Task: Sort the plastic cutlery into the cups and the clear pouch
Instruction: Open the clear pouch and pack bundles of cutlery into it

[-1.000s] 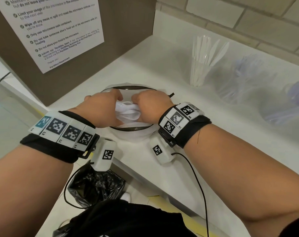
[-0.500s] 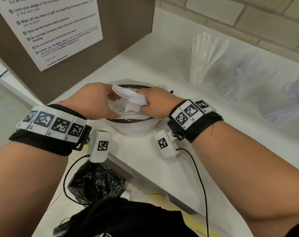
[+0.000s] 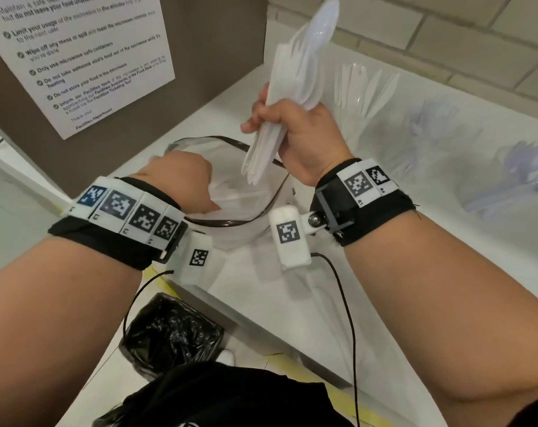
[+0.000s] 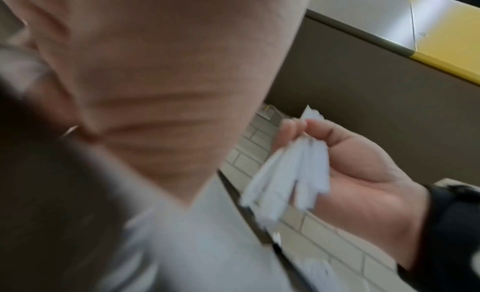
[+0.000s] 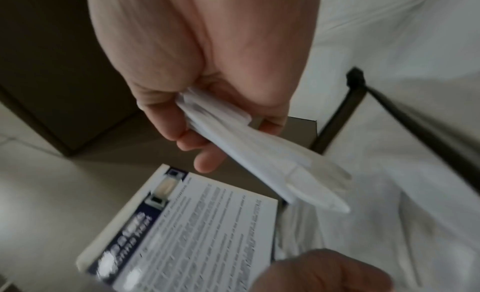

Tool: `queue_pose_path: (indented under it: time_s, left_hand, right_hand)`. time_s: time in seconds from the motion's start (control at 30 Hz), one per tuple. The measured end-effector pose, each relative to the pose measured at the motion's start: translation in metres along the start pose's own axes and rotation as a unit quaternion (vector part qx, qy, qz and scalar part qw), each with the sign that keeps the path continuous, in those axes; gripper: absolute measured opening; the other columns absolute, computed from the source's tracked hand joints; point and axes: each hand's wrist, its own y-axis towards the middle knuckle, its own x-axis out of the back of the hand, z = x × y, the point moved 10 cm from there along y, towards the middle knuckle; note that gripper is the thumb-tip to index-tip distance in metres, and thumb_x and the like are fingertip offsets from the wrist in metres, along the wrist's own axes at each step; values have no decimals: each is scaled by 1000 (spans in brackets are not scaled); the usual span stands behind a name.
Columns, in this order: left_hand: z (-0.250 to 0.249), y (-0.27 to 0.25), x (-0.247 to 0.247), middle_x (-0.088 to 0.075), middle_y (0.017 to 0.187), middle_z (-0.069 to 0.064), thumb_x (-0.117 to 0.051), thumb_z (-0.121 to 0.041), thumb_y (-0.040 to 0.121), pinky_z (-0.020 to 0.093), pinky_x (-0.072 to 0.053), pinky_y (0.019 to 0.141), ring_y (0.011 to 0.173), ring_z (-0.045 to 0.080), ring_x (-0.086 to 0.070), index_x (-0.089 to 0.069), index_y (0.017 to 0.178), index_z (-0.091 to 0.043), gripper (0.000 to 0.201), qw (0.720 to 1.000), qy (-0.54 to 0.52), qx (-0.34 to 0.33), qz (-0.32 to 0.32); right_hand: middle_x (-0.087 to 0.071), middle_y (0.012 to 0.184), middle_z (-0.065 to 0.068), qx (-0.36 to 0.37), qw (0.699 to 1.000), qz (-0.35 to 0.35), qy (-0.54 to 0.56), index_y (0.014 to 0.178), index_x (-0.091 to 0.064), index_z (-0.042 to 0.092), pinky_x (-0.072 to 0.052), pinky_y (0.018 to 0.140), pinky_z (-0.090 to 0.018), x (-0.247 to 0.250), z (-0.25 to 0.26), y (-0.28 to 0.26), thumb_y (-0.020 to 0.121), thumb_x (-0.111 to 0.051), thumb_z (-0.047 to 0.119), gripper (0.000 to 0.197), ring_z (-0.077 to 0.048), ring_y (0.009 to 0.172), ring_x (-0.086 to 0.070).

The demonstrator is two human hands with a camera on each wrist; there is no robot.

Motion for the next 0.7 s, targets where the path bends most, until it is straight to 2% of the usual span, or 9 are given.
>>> queue_pose_path:
  time_s: [0.1, 0.17, 0.23, 0.27, 0.3, 0.37, 0.43, 0.57, 0.7]
  left_hand:
    - [2, -9, 31, -62, 108, -11, -60, -43, 84, 48, -24, 103, 104, 19, -54, -60, 113, -37, 30, 998, 15, -11, -55]
    - [-3, -25, 74, -66, 94, -12, -56, -26, 87, 41, -37, 95, 88, 15, -59, -67, 96, -34, 17, 978, -111, -49, -167]
    - [-8, -42, 110, -66, 85, -10, -52, -16, 88, 30, -48, 73, 74, 12, -60, -69, 90, -29, 22, 906, -311, -103, -268]
    - [-15, -48, 122, -67, 90, -10, -52, -18, 89, 31, -52, 74, 82, 12, -63, -67, 96, -30, 20, 850, -415, -148, -289]
    - [-26, -51, 129, -66, 101, -12, -53, -25, 90, 32, -53, 82, 95, 10, -64, -63, 106, -32, 20, 796, -501, -196, -278]
    - [-58, -49, 130, -55, 125, -16, -49, -42, 93, 35, -49, 96, 119, 6, -55, -49, 126, -38, 34, 727, -597, -278, -197]
    - [-89, -44, 125, -50, 136, -13, -43, -48, 95, 35, -44, 101, 127, 9, -50, -47, 132, -37, 39, 712, -612, -323, -120]
    - [-121, -44, 111, -64, 123, 1, -36, -36, 102, 38, -45, 99, 113, 22, -59, -62, 121, -28, 33, 739, -579, -334, -76]
    - [-145, -49, 94, -66, 123, 4, -37, -40, 101, 29, -47, 90, 104, 17, -63, -69, 105, -20, 38, 730, -590, -345, -15]
  right_hand:
    - [-51, 62, -6, -11, 995, -38, 91, 83, -56, 6, -49, 68, -38, 11, 14, -2, 78, -51, -3, 12, -20, 56, -52]
    - [-48, 61, -5, -48, 992, -38, 107, 87, -52, 9, -47, 60, -33, 18, 14, -11, 83, -47, 1, 11, -19, 53, -45]
    - [-46, 60, -3, -99, 988, -19, 113, 86, -50, 12, -39, 52, -26, 20, 7, -25, 80, -46, 5, 10, -16, 48, -41]
    - [-45, 58, -2, -126, 985, -6, 116, 83, -50, 13, -36, 50, -24, 18, 1, -33, 77, -46, 6, 10, -14, 46, -39]
    - [-44, 56, -1, -151, 982, 5, 112, 81, -50, 14, -34, 48, -23, 16, -5, -42, 74, -47, 6, 11, -13, 43, -38]
    - [-41, 51, 0, -179, 980, 18, 81, 77, -50, 15, -32, 44, -21, 15, -14, -59, 70, -49, 3, 13, -12, 39, -36]
    - [-38, 48, -1, -187, 981, 28, 37, 77, -51, 14, -32, 42, -19, 15, -19, -74, 70, -52, 0, 15, -12, 37, -34]
    - [-38, 47, -2, -199, 980, 24, 4, 77, -52, 13, -37, 43, -21, 25, -20, -96, 71, -58, 1, 15, -13, 37, -36]
    - [-43, 47, 0, -212, 977, 17, 26, 78, -53, 11, -42, 45, -21, 35, -19, -111, 74, -58, 2, 11, -13, 37, -42]
